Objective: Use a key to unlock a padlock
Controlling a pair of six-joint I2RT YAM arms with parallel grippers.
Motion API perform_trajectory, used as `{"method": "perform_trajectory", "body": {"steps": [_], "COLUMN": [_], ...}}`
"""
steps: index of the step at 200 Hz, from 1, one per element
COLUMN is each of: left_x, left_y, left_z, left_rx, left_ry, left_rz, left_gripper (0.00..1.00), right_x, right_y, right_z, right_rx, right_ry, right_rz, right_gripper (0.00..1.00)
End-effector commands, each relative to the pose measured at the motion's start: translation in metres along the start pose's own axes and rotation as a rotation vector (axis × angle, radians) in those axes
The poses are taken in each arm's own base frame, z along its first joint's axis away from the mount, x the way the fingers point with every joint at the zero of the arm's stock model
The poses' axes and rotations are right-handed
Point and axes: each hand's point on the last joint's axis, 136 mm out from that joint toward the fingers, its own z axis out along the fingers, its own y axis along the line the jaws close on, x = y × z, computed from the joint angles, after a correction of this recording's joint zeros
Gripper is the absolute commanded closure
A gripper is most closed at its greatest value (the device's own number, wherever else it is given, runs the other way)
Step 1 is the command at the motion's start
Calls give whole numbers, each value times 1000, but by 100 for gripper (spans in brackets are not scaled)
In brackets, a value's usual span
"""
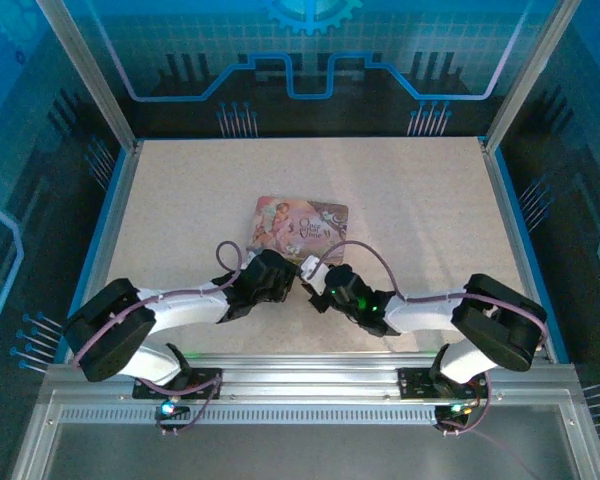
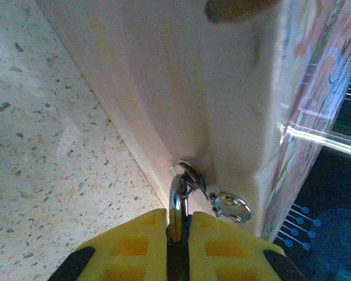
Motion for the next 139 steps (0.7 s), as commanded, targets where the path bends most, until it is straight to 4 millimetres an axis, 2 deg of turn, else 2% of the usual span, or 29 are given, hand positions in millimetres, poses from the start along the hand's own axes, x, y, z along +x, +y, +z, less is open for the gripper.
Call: {"method": "perform_trajectory", "body": {"steps": [1, 37, 79, 105, 139], "left_x": [16, 18, 19, 17, 13], "left_y": [-3, -5, -3, -4, 1], "left_z": [2, 4, 7, 8, 6], "left_rx": [16, 16, 14, 13, -6], "left_ry": [71, 82, 82, 72, 52], "left_rz": [-6, 0, 11, 36, 58], "left_gripper": [100, 100, 100, 82, 68], "right_x": [-23, -29, -25, -20, -14], "right_y": [-5, -9, -8, -9, -11], "right_z": [-5, -5, -2, -1, -2], "right_rx": [-59, -128, -152, -162, -168], "right_ry": [-28, -40, -7, 22, 58], "right_rz": [194, 332, 381, 439, 519], "right_gripper": [100, 100, 100, 100, 100]}}
